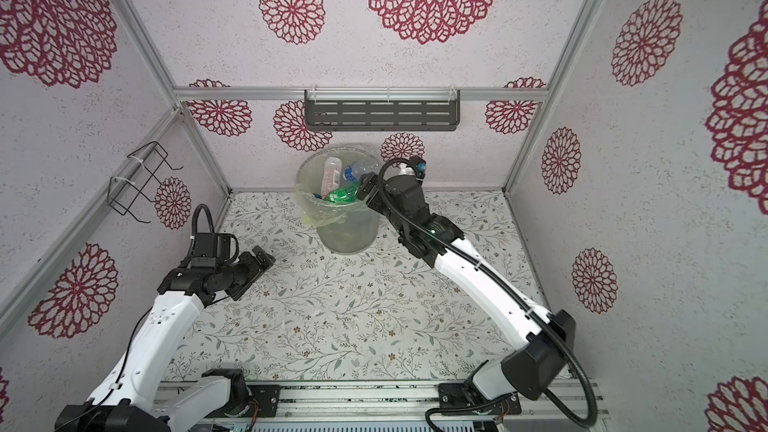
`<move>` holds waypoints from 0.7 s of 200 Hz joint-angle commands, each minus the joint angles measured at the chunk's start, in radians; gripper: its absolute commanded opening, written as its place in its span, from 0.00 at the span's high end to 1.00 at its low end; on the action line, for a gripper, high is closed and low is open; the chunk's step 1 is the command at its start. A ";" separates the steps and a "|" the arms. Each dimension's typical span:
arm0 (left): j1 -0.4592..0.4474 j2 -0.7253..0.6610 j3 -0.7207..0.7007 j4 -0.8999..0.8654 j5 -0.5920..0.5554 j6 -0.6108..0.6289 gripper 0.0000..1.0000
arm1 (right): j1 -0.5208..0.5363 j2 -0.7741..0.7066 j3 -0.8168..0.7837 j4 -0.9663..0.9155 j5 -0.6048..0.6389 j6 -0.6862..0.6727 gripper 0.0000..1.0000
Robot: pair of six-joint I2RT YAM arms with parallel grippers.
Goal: Throw the plastic bottles in the bin
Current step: Throw the plastic bottle into the trash bin.
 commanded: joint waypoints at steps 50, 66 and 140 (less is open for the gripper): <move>0.011 -0.017 0.030 -0.001 -0.028 0.027 0.03 | -0.159 -0.261 -0.262 -0.111 -0.026 -0.055 0.01; 0.011 -0.024 0.030 0.001 -0.035 0.034 0.03 | -0.179 -0.289 -0.290 -0.132 -0.021 -0.080 0.01; 0.011 0.008 0.077 -0.013 -0.143 0.109 0.03 | -0.243 -0.357 -0.413 -0.134 0.021 -0.202 0.01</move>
